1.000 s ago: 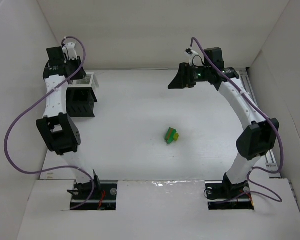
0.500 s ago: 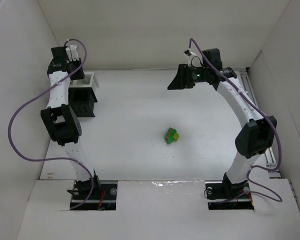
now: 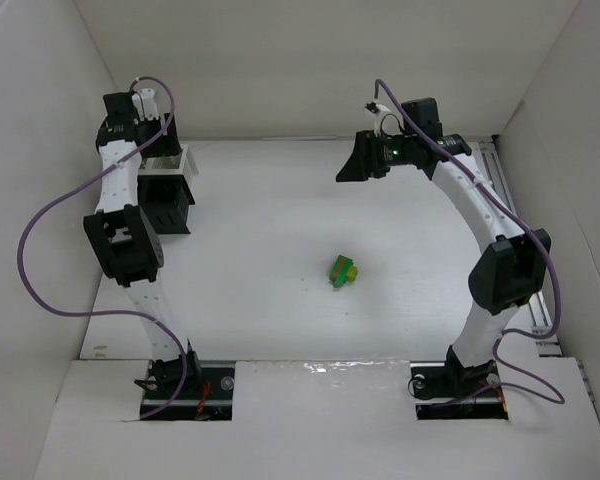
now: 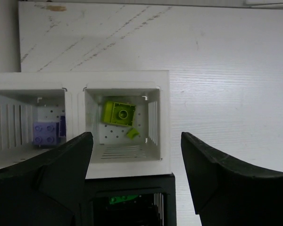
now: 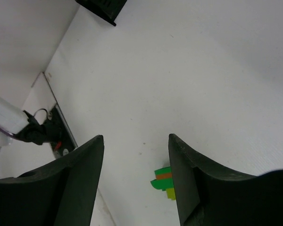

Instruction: Sort the legos into containers by color

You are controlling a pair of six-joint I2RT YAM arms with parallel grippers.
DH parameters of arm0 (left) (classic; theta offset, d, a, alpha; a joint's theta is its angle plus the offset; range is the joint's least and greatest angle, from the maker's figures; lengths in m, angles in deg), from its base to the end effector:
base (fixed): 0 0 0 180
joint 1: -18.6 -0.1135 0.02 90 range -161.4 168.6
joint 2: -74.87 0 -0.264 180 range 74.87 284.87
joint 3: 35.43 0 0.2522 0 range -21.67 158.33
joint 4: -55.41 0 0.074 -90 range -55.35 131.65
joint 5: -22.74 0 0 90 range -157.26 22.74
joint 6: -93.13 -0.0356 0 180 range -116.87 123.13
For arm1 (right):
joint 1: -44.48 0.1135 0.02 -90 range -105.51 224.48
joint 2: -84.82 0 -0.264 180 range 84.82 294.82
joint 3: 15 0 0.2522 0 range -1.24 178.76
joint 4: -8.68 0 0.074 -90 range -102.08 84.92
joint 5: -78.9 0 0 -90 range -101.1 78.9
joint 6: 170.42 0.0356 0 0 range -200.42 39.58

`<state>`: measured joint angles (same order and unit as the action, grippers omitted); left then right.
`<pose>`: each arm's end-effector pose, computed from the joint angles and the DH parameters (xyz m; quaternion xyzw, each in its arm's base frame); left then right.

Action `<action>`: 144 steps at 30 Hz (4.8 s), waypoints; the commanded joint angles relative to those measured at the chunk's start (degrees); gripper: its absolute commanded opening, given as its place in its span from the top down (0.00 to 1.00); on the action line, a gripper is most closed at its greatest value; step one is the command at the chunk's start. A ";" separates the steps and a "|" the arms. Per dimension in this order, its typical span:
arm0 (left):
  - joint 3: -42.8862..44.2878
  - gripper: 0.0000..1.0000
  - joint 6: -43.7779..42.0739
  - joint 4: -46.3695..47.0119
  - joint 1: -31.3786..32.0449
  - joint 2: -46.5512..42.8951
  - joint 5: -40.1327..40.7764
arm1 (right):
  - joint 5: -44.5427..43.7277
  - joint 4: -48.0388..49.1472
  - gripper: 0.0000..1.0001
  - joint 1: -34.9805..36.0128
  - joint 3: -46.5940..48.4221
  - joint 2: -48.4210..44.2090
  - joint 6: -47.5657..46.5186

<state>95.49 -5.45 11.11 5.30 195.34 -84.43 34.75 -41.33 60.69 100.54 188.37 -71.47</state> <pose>0.4808 0.1029 0.3266 0.0343 0.8746 -0.0410 0.4819 0.3831 0.1380 0.3617 -0.2228 0.8154 0.4296 0.3177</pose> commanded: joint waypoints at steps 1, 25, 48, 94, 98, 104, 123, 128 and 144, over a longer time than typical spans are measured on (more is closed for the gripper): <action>-2.79 0.28 0.84 6.00 -0.67 -11.16 -7.68 | -0.75 -3.03 0.39 0.23 1.33 -0.27 -9.87; -46.22 0.00 4.98 24.66 4.42 -52.96 -3.93 | -15.16 -5.07 0.37 14.46 -39.46 -21.11 -38.24; -51.86 0.00 4.71 32.57 4.95 -55.69 -2.96 | -30.47 3.83 0.37 15.26 -38.16 -8.54 -35.84; -57.31 0.00 8.14 37.23 4.95 -55.95 -13.39 | -27.39 4.17 0.88 17.20 -33.58 -4.57 -33.38; -57.92 0.00 10.59 33.27 4.95 -55.95 -25.96 | -25.98 8.55 0.92 15.87 -32.96 -10.72 -31.63; -59.16 0.01 18.68 33.80 8.72 -50.42 -37.23 | -28.00 20.06 0.95 16.40 -31.73 -15.83 -28.02; -46.32 0.06 14.72 26.40 22.87 -33.99 -49.97 | -32.66 28.34 0.98 24.22 -27.42 -15.83 -34.69; -46.32 0.06 16.66 28.88 22.88 -32.05 -51.39 | -33.19 28.87 0.98 25.27 -27.42 -16.35 -35.84; -44.13 0.07 16.05 29.93 24.46 -29.59 -50.77 | -33.72 29.92 0.98 28.00 -25.58 -15.13 -36.37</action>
<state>48.45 11.14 39.06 29.43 166.33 -133.23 1.28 -15.78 87.75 71.05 172.72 -107.28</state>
